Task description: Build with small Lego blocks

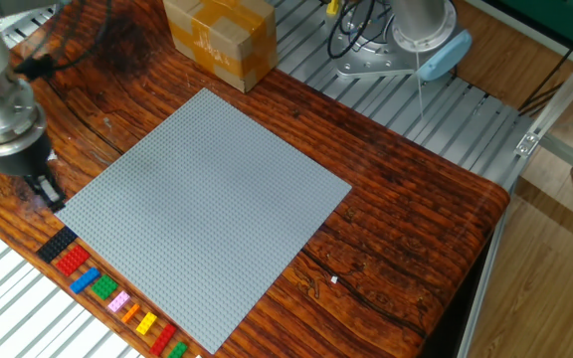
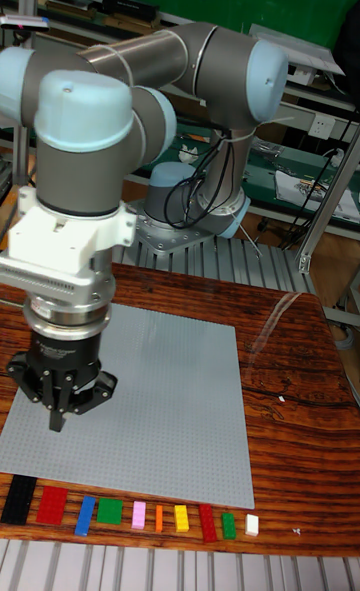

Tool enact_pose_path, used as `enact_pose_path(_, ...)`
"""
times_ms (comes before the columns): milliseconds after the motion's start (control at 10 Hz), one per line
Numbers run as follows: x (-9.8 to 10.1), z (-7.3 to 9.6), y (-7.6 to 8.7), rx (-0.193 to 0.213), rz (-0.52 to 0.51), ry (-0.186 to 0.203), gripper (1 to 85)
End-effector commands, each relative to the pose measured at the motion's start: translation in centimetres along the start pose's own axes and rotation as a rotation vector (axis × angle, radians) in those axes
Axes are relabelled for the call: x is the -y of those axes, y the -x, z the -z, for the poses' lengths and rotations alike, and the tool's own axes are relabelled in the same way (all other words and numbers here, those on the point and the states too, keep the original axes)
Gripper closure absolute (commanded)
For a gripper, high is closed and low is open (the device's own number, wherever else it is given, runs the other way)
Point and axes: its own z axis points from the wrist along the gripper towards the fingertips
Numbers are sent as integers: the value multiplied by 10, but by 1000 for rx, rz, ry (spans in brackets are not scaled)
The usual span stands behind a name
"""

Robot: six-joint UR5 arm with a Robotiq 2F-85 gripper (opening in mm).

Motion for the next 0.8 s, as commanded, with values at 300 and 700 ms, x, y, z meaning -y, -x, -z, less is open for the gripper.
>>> enact_pose_path(300,34,-21,31,-1,91,20,847)
enact_pose_path(700,37,-41,39,0,57,14,847)
